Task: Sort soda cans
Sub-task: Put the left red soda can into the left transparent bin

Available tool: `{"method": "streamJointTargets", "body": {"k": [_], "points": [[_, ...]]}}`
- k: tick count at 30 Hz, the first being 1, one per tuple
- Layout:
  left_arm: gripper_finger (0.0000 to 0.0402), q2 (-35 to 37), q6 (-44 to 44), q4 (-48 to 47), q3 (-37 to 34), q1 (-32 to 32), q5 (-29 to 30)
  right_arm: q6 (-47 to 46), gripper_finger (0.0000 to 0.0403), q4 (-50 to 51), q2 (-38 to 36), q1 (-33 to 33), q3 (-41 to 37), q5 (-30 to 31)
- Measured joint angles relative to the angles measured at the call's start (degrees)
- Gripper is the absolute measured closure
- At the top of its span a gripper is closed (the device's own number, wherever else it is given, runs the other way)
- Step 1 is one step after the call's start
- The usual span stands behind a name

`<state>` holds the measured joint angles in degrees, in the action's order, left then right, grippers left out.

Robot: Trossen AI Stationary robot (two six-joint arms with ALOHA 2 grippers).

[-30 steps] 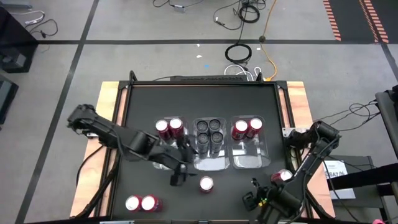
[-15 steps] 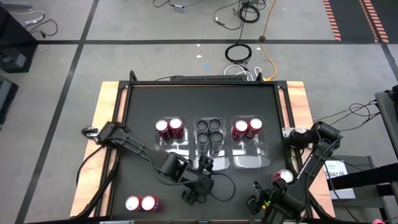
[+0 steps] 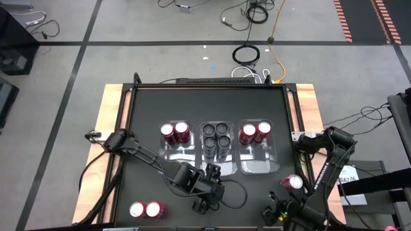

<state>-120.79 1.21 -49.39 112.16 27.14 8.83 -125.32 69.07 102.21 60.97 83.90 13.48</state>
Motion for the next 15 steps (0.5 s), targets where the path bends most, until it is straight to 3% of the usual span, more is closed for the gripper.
{"method": "streamJointTargets", "body": {"k": [15], "points": [[0.0009, -3.61, 10.47, 1.04, -0.02, 0.0, -0.46, -0.04, 0.0065, -0.09, 0.07, 0.44, -0.02, 0.06]]}}
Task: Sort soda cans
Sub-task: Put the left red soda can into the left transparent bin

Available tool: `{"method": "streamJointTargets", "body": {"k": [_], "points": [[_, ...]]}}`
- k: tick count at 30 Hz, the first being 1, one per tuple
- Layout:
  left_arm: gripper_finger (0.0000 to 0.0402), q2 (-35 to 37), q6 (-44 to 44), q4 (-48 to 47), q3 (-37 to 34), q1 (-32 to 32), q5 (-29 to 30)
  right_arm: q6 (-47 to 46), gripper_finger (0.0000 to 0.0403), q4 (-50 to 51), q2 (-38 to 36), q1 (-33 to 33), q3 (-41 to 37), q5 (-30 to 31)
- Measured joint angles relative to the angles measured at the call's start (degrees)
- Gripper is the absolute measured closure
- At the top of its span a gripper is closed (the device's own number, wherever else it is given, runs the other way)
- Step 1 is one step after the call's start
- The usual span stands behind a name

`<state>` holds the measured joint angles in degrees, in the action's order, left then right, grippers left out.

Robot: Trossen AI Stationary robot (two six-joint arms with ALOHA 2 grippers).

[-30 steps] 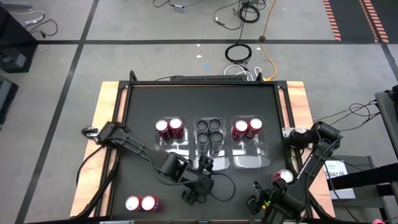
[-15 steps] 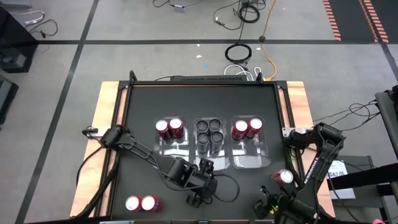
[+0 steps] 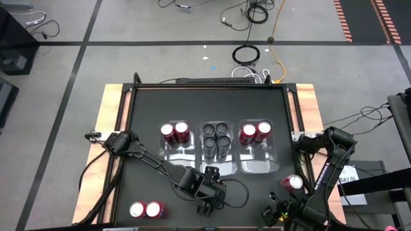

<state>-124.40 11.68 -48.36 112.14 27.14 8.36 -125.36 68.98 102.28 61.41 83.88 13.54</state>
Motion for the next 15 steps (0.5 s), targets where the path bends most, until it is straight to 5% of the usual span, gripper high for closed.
{"method": "streamJointTargets", "body": {"k": [15], "points": [[0.0009, -1.6, 3.03, 0.02, 0.0, -0.09, 0.74, -0.61, 0.0065, -0.21, 0.0, 0.22, 0.0, 0.02]]}}
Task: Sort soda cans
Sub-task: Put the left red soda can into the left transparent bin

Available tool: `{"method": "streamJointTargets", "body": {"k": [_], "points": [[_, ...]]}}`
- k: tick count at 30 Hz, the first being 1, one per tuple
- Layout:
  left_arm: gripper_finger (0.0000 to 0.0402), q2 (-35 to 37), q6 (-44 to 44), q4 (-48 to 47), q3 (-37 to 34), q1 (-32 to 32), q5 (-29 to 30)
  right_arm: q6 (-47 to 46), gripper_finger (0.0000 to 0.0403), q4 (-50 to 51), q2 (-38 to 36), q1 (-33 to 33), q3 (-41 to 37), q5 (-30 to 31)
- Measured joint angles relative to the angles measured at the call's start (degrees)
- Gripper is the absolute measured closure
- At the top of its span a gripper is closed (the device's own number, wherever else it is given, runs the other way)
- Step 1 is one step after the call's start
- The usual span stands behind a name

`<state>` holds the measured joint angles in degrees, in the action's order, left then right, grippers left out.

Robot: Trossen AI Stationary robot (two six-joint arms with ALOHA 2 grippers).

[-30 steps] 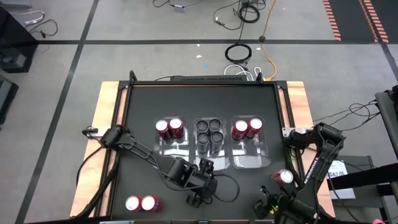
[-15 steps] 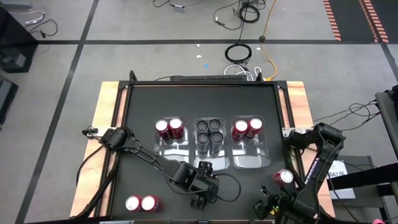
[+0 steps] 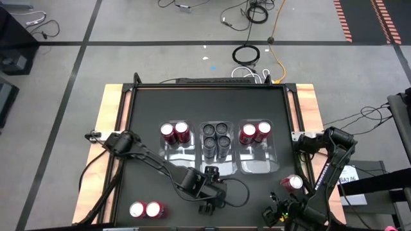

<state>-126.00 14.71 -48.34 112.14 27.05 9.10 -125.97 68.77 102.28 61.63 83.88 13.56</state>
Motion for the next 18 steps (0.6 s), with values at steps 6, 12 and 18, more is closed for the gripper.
{"method": "streamJointTargets", "body": {"k": [6, 12, 18], "points": [[0.0009, -0.21, 0.05, -0.04, 0.0, -0.5, -0.62, 0.07, 0.0064, 0.0, 0.0, 0.0, 0.0, -0.02], [0.0009, -0.21, 0.05, -0.19, 0.0, -0.39, -0.08, 0.17, 0.0064, 0.0, 0.0, 0.0, 0.0, 0.0], [0.0009, -0.21, 0.03, -0.19, 0.0, -0.39, -0.06, 0.17, 0.0064, 0.0, 0.0, 0.0, 0.0, 0.0]]}}
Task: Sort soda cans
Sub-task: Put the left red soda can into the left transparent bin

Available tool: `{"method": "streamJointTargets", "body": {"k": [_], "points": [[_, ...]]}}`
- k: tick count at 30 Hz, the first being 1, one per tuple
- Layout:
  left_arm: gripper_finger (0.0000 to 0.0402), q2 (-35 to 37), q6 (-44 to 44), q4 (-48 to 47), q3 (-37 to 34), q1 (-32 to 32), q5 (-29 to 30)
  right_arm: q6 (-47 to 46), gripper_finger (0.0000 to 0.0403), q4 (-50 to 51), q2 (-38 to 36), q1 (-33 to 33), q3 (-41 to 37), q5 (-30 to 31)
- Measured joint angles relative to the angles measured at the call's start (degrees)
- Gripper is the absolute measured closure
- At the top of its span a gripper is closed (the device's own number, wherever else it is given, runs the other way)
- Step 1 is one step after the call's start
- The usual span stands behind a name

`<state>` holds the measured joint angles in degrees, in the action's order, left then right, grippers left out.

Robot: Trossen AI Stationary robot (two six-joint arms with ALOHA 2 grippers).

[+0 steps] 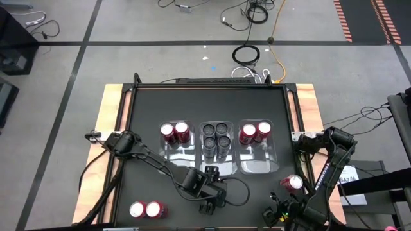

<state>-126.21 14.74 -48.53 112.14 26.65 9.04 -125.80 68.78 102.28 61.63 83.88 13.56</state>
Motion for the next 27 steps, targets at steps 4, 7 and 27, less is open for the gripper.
{"method": "streamJointTargets", "body": {"k": [4, 7, 27], "points": [[0.0009, 0.0, 0.0, -0.02, 0.0, 0.0, 0.02, 0.0, 0.0064, 0.0, 0.0, 0.0, 0.0, 0.0], [0.0009, 0.0, 0.46, 0.36, -0.4, -0.15, -0.6, 0.0, 0.0065, 0.0, 0.0, 0.0, 0.0, 0.0], [0.0009, -0.04, 5.51, 0.61, -2.86, -1.29, -2.8, 0.46, 0.0065, 0.03, 0.02, 0.0, 0.0, 0.02]]}}
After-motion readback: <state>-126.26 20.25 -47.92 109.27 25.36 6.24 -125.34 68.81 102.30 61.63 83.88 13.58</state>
